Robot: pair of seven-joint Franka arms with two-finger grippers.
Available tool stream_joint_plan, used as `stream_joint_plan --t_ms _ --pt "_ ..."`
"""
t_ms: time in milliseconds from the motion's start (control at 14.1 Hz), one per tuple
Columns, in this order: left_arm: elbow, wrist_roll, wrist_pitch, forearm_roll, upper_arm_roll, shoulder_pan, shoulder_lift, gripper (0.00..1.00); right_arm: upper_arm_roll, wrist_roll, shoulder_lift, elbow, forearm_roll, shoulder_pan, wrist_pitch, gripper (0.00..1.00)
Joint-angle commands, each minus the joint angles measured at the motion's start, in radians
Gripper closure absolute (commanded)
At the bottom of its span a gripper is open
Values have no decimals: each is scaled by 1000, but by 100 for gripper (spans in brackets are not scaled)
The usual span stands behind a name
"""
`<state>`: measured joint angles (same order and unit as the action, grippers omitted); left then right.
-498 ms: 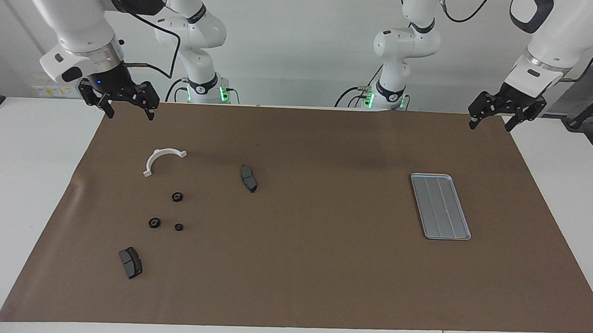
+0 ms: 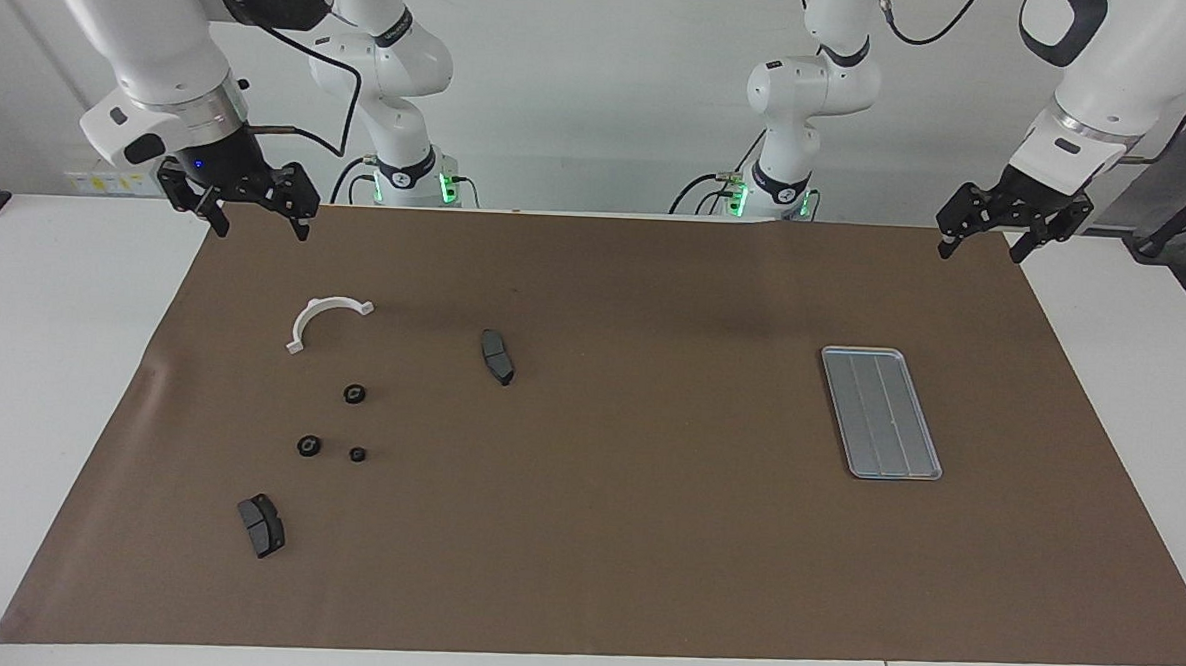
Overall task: Pick bearing gear from pile to tray
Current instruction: 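Reach down and grasp a black bearing gear with the right gripper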
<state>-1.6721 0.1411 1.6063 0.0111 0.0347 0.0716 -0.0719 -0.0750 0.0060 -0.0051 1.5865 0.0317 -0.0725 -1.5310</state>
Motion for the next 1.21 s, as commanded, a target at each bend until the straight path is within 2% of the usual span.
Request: stream_joint_plan --t_ms 0,213,569,711,1138 --pt "-23 8 -2 -23 -1 -4 -25 0 8 -24 -10 12 -13 11 5 0" --pt "-23 8 -2 -23 -1 -4 -25 0 9 -31 -30 52 -13 11 -24 0" --pt "-23 8 -2 -23 -1 -4 -25 0 9 -34 -1 53 -15 13 -69 0" --pt "-23 8 -2 -23 -1 -4 -25 0 9 -34 51 50 -16 11 -113 0" --pt "-23 8 -2 -23 -1 -4 -25 0 14 -34 239 49 -45 2 -368 0"
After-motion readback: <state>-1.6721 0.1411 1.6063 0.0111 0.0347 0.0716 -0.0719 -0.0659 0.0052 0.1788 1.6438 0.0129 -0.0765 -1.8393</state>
